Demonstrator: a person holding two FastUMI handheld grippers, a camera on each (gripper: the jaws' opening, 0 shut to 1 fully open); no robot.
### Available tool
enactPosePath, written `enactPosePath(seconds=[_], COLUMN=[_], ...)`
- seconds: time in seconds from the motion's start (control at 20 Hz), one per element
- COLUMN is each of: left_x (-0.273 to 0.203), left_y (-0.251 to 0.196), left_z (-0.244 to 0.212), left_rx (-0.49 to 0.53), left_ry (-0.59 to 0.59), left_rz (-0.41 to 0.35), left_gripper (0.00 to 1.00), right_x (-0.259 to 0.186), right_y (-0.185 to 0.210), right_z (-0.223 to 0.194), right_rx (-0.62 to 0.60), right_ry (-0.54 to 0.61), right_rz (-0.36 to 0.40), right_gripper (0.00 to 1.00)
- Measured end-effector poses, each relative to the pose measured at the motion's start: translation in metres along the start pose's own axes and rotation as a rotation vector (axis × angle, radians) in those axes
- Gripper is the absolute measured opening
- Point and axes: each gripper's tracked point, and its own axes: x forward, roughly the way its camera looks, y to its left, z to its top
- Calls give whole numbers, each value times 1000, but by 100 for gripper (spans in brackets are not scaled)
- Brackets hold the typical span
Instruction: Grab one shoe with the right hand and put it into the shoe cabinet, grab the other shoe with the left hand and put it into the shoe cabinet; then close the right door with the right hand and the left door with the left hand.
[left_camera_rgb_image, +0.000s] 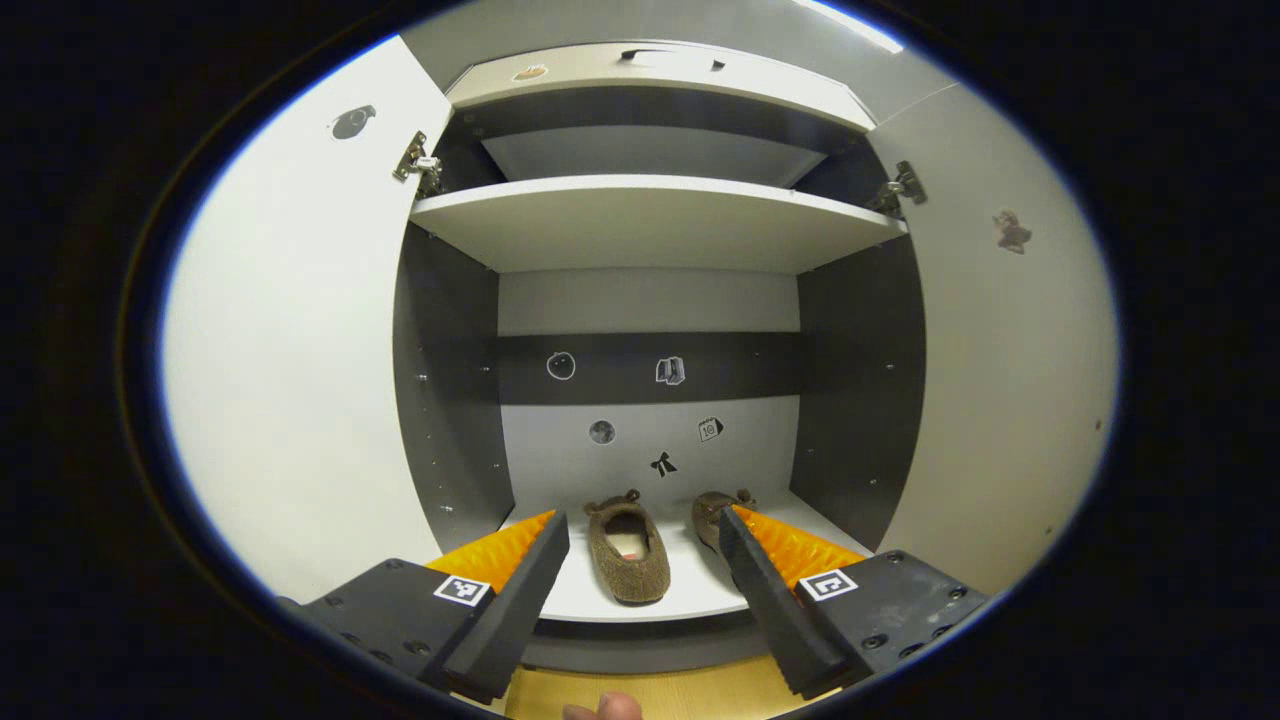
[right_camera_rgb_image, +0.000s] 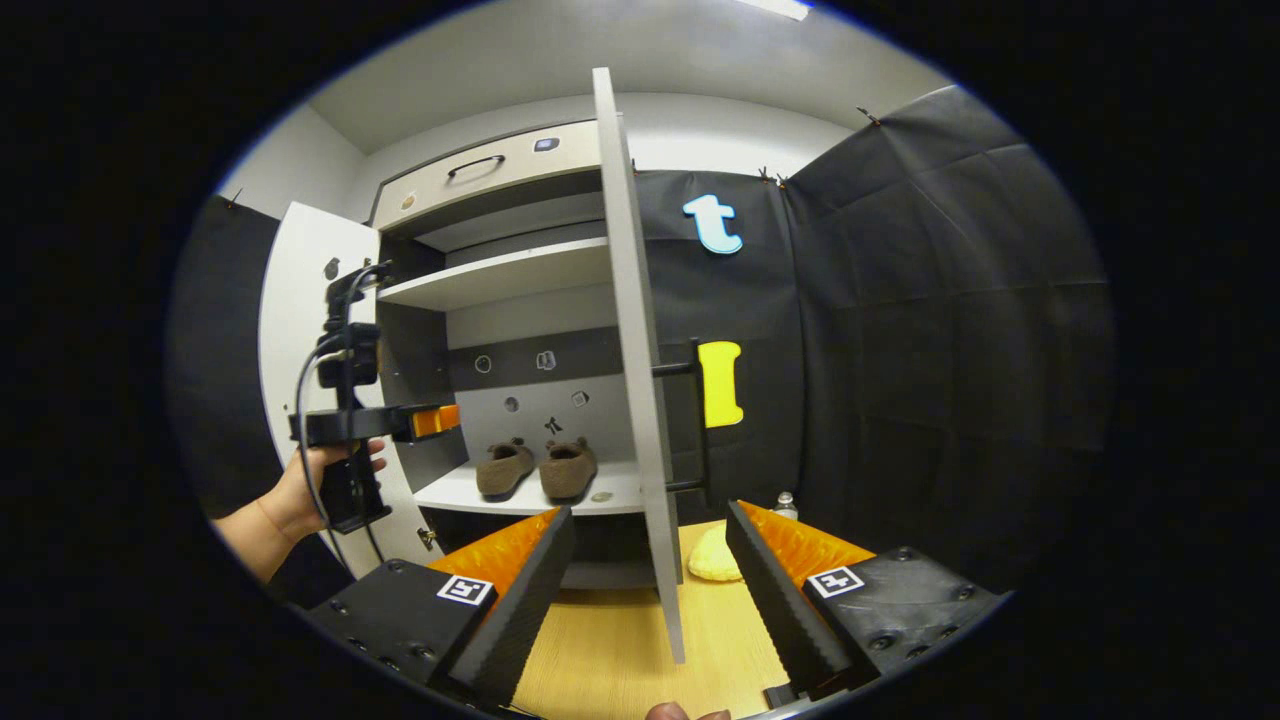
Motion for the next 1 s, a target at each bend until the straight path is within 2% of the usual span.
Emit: enactPosePath(seconds=[0.15, 0.35, 0.45, 0.65, 0.75, 1.0], left_x=[-31, -71, -92, -116, -125, -141], left_y=[-13, -34, -45, -47, -46, -35], left_z=[-5, -28, -41, -46, -42, -44], left_rx=[-21, 4, 5, 1, -10, -17], left_ry=[-16, 12, 26, 12, -1, -2], left_rz=[-14, -12, -22, -38, -54, -36], left_gripper=[97, 98, 98, 97, 97, 96], right_x=[12, 30, 41, 65, 74, 82], right_y=[-30, -59, -75, -88, -84, -73], right_z=[7, 29, 39, 44, 41, 36], right_rx=[-4, 3, -24, -46, -43, -62], right_ry=[-14, -55, -81, -74, -67, -53], right_rz=[-56, -102, -127, -124, -108, -82], right_gripper=[98, 100, 98, 98, 98, 97])
